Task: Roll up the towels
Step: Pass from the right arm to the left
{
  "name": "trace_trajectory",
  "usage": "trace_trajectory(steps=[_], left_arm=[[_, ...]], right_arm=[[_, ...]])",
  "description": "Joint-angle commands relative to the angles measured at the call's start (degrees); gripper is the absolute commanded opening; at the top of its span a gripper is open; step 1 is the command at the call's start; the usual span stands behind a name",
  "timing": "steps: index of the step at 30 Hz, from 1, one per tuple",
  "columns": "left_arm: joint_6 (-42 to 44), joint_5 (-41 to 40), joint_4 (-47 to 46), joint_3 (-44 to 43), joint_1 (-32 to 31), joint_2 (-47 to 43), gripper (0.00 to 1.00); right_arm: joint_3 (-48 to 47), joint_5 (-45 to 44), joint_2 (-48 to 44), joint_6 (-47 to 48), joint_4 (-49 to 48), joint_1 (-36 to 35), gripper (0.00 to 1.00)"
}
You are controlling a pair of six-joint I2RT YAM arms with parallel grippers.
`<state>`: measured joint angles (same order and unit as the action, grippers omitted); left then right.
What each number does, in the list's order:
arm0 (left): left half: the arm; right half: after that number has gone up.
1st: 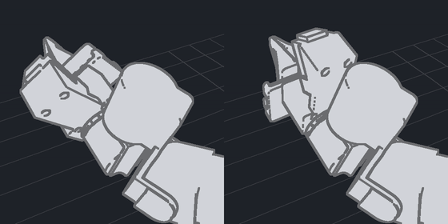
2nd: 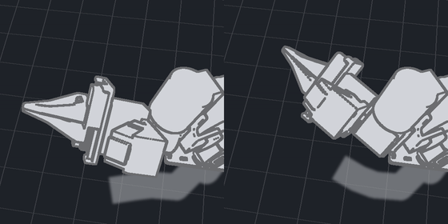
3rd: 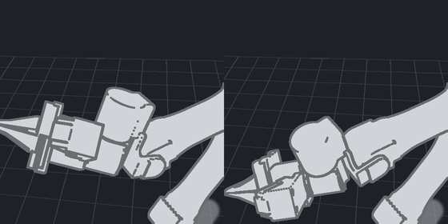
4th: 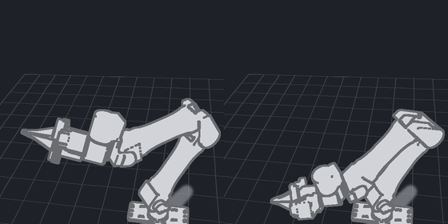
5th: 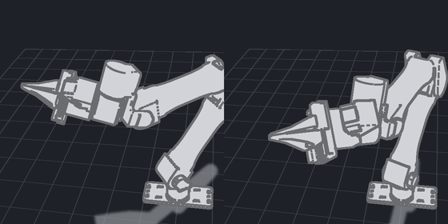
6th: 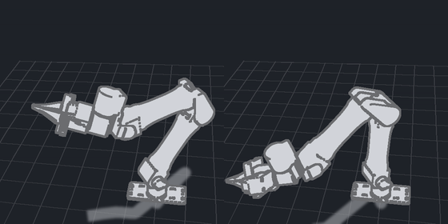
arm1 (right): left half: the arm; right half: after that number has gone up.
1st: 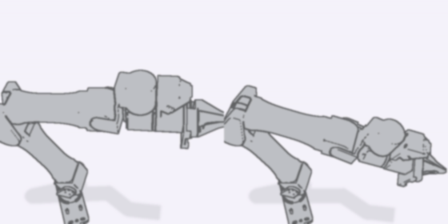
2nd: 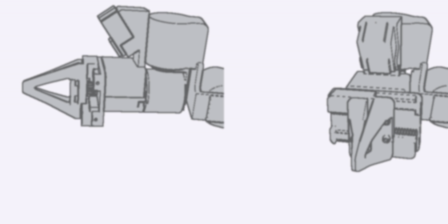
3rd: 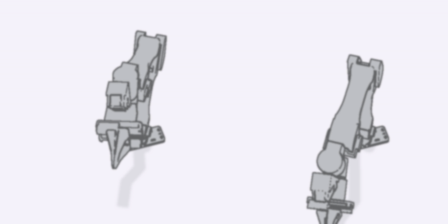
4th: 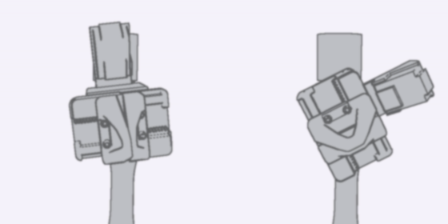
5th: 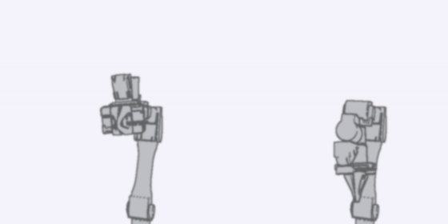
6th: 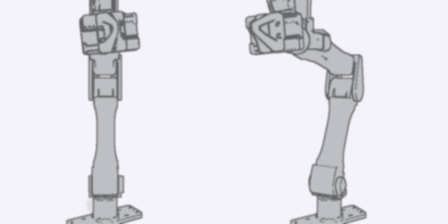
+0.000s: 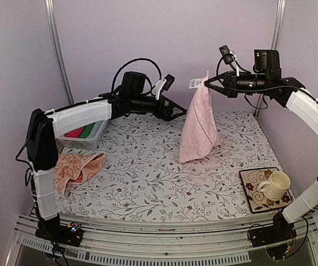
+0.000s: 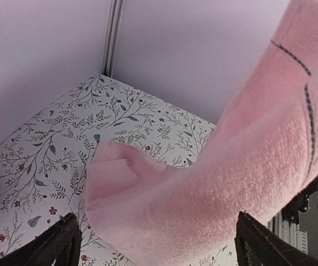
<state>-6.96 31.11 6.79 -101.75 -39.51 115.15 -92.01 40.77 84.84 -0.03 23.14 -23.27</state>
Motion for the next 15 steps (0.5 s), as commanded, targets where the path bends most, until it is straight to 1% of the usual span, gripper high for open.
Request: trace_trajectory(steps=[1, 4, 7, 9, 10, 12, 13, 14, 15], left_arm=[[2.7, 3.2, 1.3, -5.1, 1.6, 1.6, 0.97], [1.4, 10.8, -1.1, -8.3, 3.2, 3.0, 0.97], [1.3, 15.2, -2.1, -11.6, 4.2, 5.8, 0.97], [0.4, 16.3, -3.4, -13.6, 4.4, 8.4, 0.97], [-0.7, 16.4, -4.5, -14.2, 4.4, 9.8, 0.97], [-5.0, 17.5, -8.5, -13.9, 4.0, 11.9, 0.96], [-7.2, 18.1, -10.6, -13.1, 3.7, 12.7, 0.96], [-8.9, 17.6, -12.0, -12.2, 3.1, 13.4, 0.96], [-10.0, 15.4, -12.4, -11.5, 2.4, 14.1, 0.95]], right_arm=[[-3.4, 12.3, 0.5, 6.5, 7.0, -0.1, 0.02], [-3.0, 13.9, -0.8, 8.9, 9.3, -0.1, 0.01], [-3.4, 16.4, -2.2, 10.4, 11.0, -0.1, 0.02], [-3.4, 16.9, -3.2, 11.0, 11.7, -0.1, 0.01], [-3.1, 15.7, -3.6, 11.1, 11.8, -0.1, 0.01], [-1.5, 10.0, -5.0, 10.1, 10.6, -0.1, 0.01], [-0.6, 8.8, -5.7, 9.7, 10.5, -0.2, 0.01], [0.4, 9.3, -6.6, 9.8, 10.6, -0.2, 0.01], [1.0, 10.6, -7.1, 10.0, 10.6, -0.1, 0.02]])
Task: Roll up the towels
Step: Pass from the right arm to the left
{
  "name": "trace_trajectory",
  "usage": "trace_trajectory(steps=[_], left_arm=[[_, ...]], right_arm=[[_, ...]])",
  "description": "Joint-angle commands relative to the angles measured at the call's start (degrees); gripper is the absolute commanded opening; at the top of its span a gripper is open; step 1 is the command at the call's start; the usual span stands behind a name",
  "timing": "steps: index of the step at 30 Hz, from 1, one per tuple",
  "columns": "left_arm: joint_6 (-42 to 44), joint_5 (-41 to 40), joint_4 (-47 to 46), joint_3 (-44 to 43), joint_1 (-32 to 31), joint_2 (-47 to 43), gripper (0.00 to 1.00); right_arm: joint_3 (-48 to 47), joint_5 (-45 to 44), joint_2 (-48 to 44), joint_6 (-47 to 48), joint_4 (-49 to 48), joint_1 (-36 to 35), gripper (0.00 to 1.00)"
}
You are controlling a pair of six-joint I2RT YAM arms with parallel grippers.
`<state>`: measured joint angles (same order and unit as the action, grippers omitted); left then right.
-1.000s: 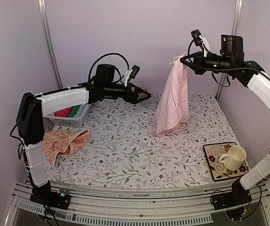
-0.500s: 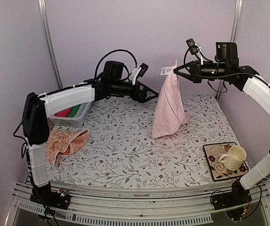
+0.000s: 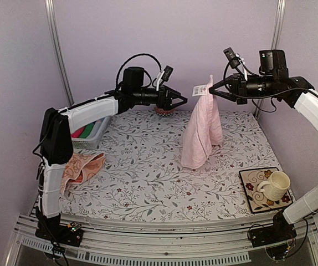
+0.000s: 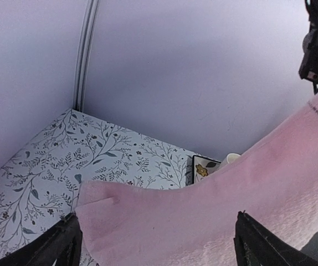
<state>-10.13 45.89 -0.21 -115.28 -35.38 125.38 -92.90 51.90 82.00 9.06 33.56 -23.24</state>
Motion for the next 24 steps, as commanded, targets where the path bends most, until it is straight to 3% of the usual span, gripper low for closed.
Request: trace_trajectory(steps=[1, 6, 11, 16, 20, 24], left_arm=[[-7.6, -0.8, -5.3, 2.5, -2.4, 4.6, 0.96], [-9.7, -1.2, -5.7, 6.4, -4.5, 5.7, 0.97], [-7.5, -7.4, -1.7, 8.4, -2.8, 0.8, 0.97], [-8.9, -14.6, 3.8, 10.3, 0.9, -5.3, 0.97], [-8.5, -15.9, 4.6, 12.9, 2.0, -10.0, 0.97], [-9.8, -15.2, 6.1, 9.8, 2.5, -10.9, 0.97]], right_arm=[[2.6, 0.9, -4.5, 0.9, 0.1, -0.1, 0.02], [7.0, 8.8, -4.9, -3.5, -6.1, -0.5, 0.02], [9.7, -8.4, -3.3, -12.5, -15.2, -2.4, 0.01], [5.4, -20.7, 3.8, -15.0, -14.4, -3.5, 0.01], [1.8, -21.2, 10.2, -13.0, -12.7, -5.5, 0.02], [0.6, -21.2, 13.4, -10.3, -12.8, -7.5, 0.02]])
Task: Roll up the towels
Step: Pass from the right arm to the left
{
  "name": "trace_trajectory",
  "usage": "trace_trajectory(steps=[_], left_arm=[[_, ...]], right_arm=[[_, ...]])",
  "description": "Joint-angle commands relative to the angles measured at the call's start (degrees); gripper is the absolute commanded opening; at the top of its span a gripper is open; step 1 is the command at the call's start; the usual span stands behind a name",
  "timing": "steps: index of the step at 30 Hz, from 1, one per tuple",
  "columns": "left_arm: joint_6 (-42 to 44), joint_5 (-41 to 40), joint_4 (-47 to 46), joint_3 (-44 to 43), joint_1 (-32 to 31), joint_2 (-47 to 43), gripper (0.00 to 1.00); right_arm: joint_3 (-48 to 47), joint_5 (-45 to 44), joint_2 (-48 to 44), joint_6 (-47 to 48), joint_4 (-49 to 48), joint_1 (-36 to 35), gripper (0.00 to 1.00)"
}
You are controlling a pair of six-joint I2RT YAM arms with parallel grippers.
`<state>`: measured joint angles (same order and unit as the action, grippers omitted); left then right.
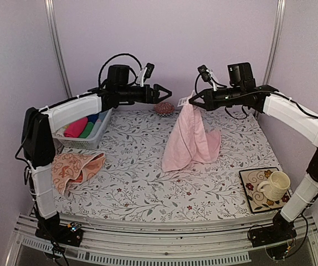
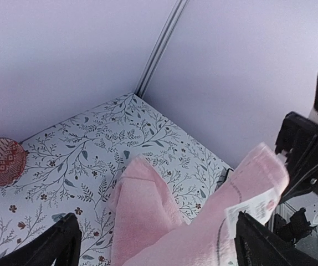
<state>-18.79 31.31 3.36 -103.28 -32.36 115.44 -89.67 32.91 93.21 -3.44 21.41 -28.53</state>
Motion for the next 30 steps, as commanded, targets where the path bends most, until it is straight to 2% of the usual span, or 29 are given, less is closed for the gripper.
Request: trace_trajectory(steps=[1, 7, 18, 23, 30], left_arm=[[-1.7, -0.4, 2.7, -3.1, -0.4, -0.8, 0.97], [-4.5, -1.9, 6.8, -8.7, -1.2, 1.3, 0.97], [-4.5, -10.4, 24.5, -11.9, -4.0, 3.0, 0.95], [-3.7, -9.6, 28.7, -11.8, -4.1, 3.7, 0.9], [-3.3, -8.2, 29.3, -12.3, -4.4, 3.3, 0.91]], right_arm=[[-2.7, -2.0, 2.8, 2.7, -0.7, -2.8, 0.01], [-3.0, -3.2, 6.2, 6.0, -0.1, -5.8, 0.01], [-2.4, -8.9, 9.5, 7.8, 0.3, -8.7, 0.02], [-2.0, -9.4, 10.1, 7.3, -0.6, -8.9, 0.02], [-3.0, -12.1, 12.4, 7.6, 1.0, -9.4, 0.02]])
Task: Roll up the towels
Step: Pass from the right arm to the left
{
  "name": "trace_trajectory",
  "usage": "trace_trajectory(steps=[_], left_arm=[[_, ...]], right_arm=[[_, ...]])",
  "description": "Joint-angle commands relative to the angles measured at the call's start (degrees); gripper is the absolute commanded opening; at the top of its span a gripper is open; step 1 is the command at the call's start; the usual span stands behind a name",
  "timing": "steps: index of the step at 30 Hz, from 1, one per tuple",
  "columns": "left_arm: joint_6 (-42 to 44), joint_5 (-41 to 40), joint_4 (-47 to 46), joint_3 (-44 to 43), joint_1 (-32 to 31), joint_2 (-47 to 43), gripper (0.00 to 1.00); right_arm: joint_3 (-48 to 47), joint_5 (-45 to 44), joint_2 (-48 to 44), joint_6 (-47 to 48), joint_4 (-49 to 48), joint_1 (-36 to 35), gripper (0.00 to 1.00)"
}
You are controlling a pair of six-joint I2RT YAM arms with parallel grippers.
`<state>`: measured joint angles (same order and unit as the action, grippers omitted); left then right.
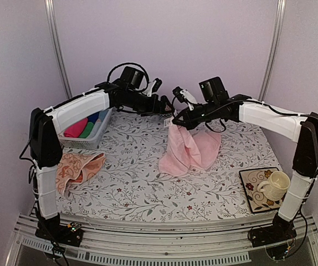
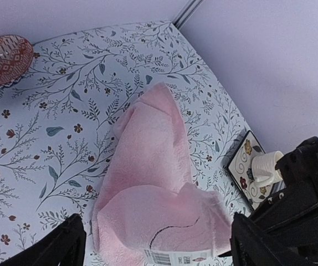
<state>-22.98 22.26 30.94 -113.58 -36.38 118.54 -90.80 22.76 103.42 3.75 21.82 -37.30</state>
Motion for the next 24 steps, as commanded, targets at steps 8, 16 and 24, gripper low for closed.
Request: trace_trajectory(steps=[8, 16, 24], left_arm=[[0.7, 1.9, 1.3, -3.3, -0.6, 1.0, 0.91], [0.6, 0.4, 4.1, -4.0, -1.1, 3.4, 0.8], [0.9, 1.0, 5.4, -4.5, -1.3, 4.1, 0.69]], right_arm=[[-2.3, -1.9, 3.1, 1.1, 0.5, -1.5, 0.02], [-2.3, -2.7, 3.3, 1.7, 0.9, -2.3, 0.02], [-2.6, -5.1, 4.0, 1.7, 1.6, -2.9, 0.02]])
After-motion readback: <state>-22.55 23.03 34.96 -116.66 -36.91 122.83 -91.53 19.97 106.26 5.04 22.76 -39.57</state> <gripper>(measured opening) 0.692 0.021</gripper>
